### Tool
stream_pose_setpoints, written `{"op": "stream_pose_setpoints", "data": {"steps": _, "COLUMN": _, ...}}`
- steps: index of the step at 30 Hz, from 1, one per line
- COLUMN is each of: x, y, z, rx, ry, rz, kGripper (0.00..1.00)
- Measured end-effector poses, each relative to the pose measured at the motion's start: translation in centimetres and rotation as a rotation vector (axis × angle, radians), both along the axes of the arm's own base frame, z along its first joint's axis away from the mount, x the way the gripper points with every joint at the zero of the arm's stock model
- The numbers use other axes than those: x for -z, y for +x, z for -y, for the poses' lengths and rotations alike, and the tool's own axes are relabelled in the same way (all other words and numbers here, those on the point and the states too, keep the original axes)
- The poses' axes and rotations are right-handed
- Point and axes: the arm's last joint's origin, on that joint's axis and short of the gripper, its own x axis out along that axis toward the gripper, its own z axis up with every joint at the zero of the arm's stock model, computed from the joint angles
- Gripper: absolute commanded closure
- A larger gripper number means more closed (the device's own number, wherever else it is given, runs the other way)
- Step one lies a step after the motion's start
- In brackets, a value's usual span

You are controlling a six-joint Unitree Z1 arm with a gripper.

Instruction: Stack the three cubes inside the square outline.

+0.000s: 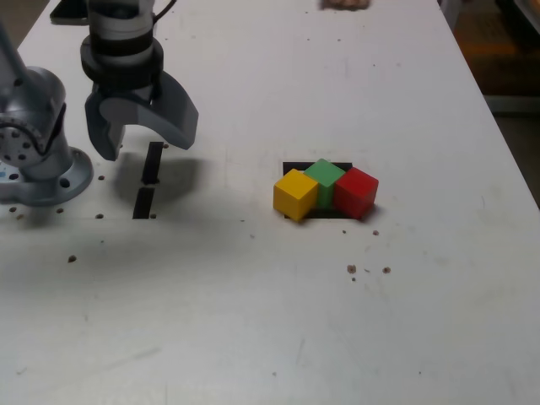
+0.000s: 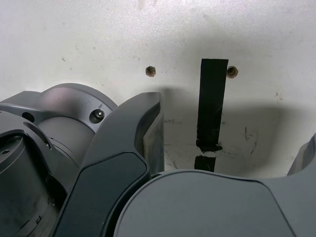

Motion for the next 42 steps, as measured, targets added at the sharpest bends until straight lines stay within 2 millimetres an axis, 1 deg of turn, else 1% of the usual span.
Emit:
{"op": "stream_pose_setpoints", "data": {"steps": 13, "x": 0.5, "y": 0.2, "z": 0.0, "rx": 0.0, "ry": -0.002, "rz": -0.007, "kGripper": 0.0}}
{"op": "stream_pose_setpoints", "data": {"steps": 19, "x": 0.8, "y": -0.1, "z": 0.0, "rx": -0.004, "ry": -0.005, "rz": 0.051, "kGripper": 0.0}}
{"op": "stream_pose_setpoints", "data": {"steps": 25, "x": 0.5, "y": 0.5, "z": 0.0, "rx": -0.007, "ry": -0.006, "rz": 0.107, "kGripper": 0.01}}
{"op": "stream_pose_setpoints", "data": {"steps": 27, "x": 0.0, "y": 1.1, "z": 0.0, "rx": -0.01, "ry": -0.009, "rz": 0.139, "kGripper": 0.01}}
{"op": "stream_pose_setpoints", "data": {"steps": 32, "x": -2.0, "y": 3.3, "z": 0.1, "rx": -0.034, "ry": -0.032, "rz": 0.203, "kGripper": 0.01}}
{"op": "stream_pose_setpoints", "data": {"steps": 36, "x": -3.8, "y": 5.5, "z": 0.5, "rx": -0.054, "ry": -0.045, "rz": 0.185, "kGripper": 0.01}}
{"op": "stream_pose_setpoints", "data": {"steps": 38, "x": -4.8, "y": 6.5, "z": 1.0, "rx": -0.065, "ry": -0.042, "rz": 0.169, "kGripper": 0.02}}
{"op": "stream_pose_setpoints", "data": {"steps": 42, "x": -6.1, "y": 8.5, "z": 2.2, "rx": -0.097, "ry": -0.012, "rz": 0.1, "kGripper": 0.03}}
